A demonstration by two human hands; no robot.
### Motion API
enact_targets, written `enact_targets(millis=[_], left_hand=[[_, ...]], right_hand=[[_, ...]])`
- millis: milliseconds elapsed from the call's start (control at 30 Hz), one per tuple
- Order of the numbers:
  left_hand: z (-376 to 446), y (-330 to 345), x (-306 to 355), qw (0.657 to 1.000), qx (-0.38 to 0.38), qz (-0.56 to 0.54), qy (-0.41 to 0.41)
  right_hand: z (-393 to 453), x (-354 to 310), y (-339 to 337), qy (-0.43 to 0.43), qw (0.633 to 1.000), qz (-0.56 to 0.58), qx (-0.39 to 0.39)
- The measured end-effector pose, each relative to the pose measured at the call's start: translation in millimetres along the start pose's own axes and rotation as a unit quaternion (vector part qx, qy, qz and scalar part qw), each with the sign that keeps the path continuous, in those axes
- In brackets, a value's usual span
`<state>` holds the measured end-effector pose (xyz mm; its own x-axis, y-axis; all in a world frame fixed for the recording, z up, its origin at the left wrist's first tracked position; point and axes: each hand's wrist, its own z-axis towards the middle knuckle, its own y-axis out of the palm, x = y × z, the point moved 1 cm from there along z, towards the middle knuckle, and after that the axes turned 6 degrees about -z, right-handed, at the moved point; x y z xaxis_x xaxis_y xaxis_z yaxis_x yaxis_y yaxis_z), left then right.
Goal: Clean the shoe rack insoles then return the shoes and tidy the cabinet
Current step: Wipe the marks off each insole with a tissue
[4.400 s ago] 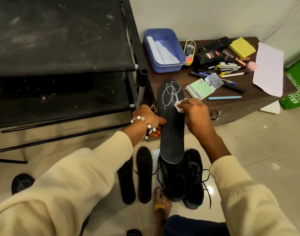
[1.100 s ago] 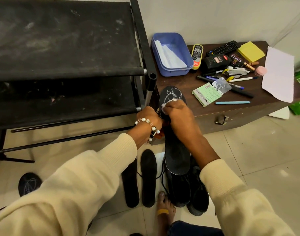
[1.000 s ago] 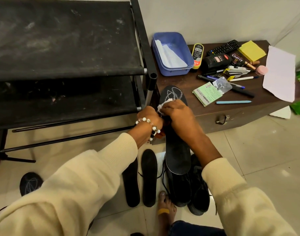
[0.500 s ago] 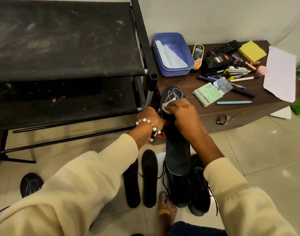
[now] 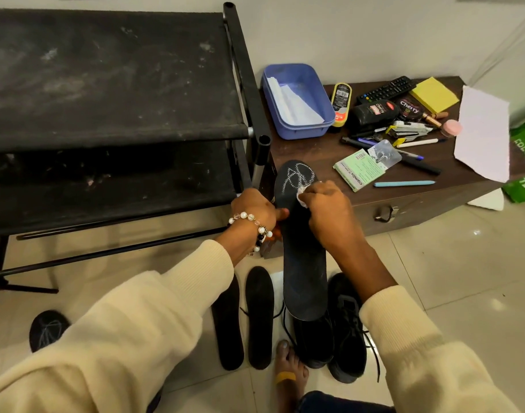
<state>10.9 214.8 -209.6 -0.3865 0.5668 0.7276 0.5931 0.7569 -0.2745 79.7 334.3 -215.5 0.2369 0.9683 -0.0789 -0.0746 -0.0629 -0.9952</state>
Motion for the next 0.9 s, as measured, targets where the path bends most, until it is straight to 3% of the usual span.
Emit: enact_targets(millis=[133, 400, 600, 800, 900], left_hand=[[0, 0, 0, 1.0, -0.004, 0.02, 0.003], [-4, 0, 1, 0.998, -0.051, -0.031, -0.032], [-6, -4, 4, 0.998, -0.053, 0.001, -0.024], [-11, -1, 5, 0.996, -0.073, -0.023, -0.043], [-9, -2, 7, 0.995, -0.081, -0.011, -0.053]], right_hand=[[-4, -13, -1, -0.112, 0.994, 0.01, -0.008], [5, 11, 9, 0.05, 0.998, -0.023, 0.031], [5, -11, 3, -0.115, 0.993, 0.034, -0.005], [8, 20, 10, 0.052, 0.998, 0.02, 0.029], [7, -1, 9, 0.05, 0.998, 0.041, 0.023]])
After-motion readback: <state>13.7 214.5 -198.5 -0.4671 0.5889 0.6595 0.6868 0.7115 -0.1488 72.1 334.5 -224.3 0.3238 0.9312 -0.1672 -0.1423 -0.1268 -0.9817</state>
